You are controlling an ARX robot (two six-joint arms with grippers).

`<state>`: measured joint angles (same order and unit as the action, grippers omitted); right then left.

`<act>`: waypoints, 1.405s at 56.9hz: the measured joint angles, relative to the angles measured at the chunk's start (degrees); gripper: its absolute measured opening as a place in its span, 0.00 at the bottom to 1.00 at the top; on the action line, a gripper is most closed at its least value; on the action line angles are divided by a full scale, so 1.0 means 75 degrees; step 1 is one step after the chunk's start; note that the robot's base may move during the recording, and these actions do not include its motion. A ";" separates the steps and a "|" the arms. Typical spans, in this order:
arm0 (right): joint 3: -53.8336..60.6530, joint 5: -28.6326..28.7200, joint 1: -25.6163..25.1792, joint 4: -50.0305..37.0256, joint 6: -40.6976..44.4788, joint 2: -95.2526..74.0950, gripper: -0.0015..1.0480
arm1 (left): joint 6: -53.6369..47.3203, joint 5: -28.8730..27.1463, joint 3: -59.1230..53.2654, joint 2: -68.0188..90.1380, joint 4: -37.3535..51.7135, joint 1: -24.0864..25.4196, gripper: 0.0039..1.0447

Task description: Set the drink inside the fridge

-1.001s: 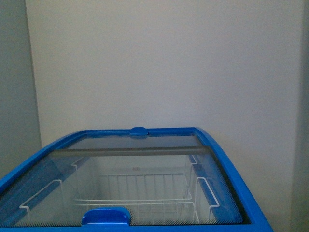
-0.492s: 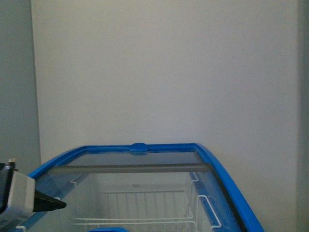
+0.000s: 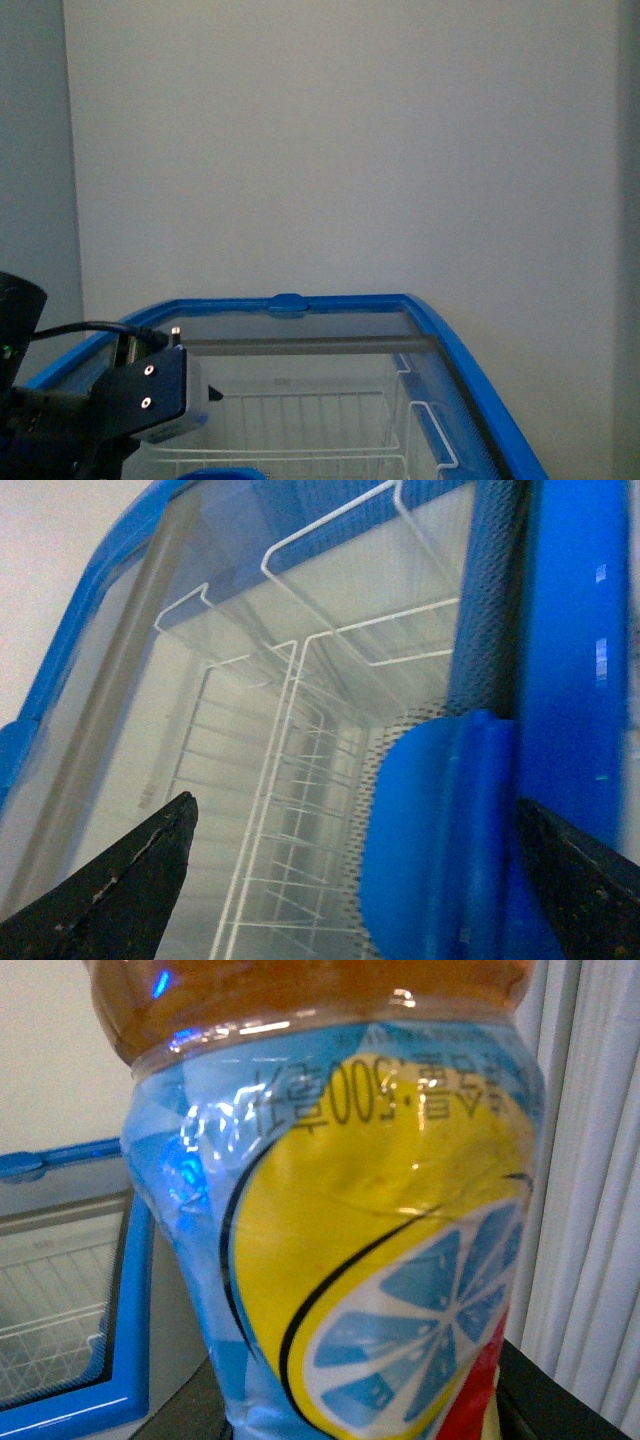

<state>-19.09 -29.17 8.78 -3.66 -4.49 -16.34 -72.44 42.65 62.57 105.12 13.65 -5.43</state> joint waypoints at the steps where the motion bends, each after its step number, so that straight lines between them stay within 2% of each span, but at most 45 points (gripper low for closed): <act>1: 0.0000 0.0000 0.0000 0.0000 0.0000 0.0000 0.38 | -0.0087 -0.0125 0.0175 0.0073 -0.0076 -0.0012 0.92; 16: 0.0000 0.0003 0.0003 0.0000 0.0000 0.0000 0.38 | -0.0425 -0.0134 0.1684 0.0970 -0.0787 -0.0210 0.92; 23: 0.0000 -0.0006 0.0000 0.0000 0.0000 0.0000 0.38 | -0.0595 -0.0449 0.2629 0.1434 -0.0965 -0.0303 0.92; 39: 0.0000 0.0000 0.0000 0.0000 0.0000 0.0000 0.38 | -0.0825 -0.1163 0.4657 0.2716 -0.0364 -0.0437 0.92; 58: 0.0000 0.0000 0.0000 0.0000 0.0000 0.0000 0.38 | -0.0670 -0.1894 0.6135 0.3791 0.0801 -0.0557 0.92; 69: 0.0000 -0.0006 0.0000 0.0000 0.0000 0.0000 0.38 | 0.0364 -0.3159 0.6525 0.4112 0.2906 -0.0589 0.92; 74: 0.0000 -0.0009 0.0000 0.0000 0.0000 0.0000 0.38 | 0.1393 -0.4007 0.6140 0.3835 0.3010 -0.0562 0.92; 80: 0.0000 0.0006 0.0000 0.0000 0.0000 0.0000 0.38 | 0.3410 -0.5082 0.5170 0.3075 0.2401 -0.0446 0.92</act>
<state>-19.09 -29.12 8.78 -3.66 -4.49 -16.34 -46.87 4.54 101.34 128.18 31.66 -8.78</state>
